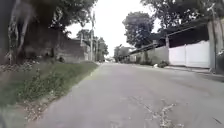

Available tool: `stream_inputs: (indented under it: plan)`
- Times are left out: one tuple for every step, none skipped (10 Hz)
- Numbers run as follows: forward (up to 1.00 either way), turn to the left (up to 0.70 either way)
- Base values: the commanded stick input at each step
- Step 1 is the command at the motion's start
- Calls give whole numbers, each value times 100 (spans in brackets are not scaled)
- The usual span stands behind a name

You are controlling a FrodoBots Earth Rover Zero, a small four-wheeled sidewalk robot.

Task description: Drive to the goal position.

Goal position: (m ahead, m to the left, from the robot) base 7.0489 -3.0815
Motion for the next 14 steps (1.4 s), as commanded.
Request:
stream_inputs:
  plan:
    - [100, -2]
    - [100, -2]
    - [100, -2]
    - [100, -2]
    - [100, -2]
    - [100, -2]
    - [100, -2]
    - [100, -2]
    - [100, -2]
    - [100, -2]
    - [100, -3]
    - [100, -4]
    - [100, -4]
    - [100, -4]
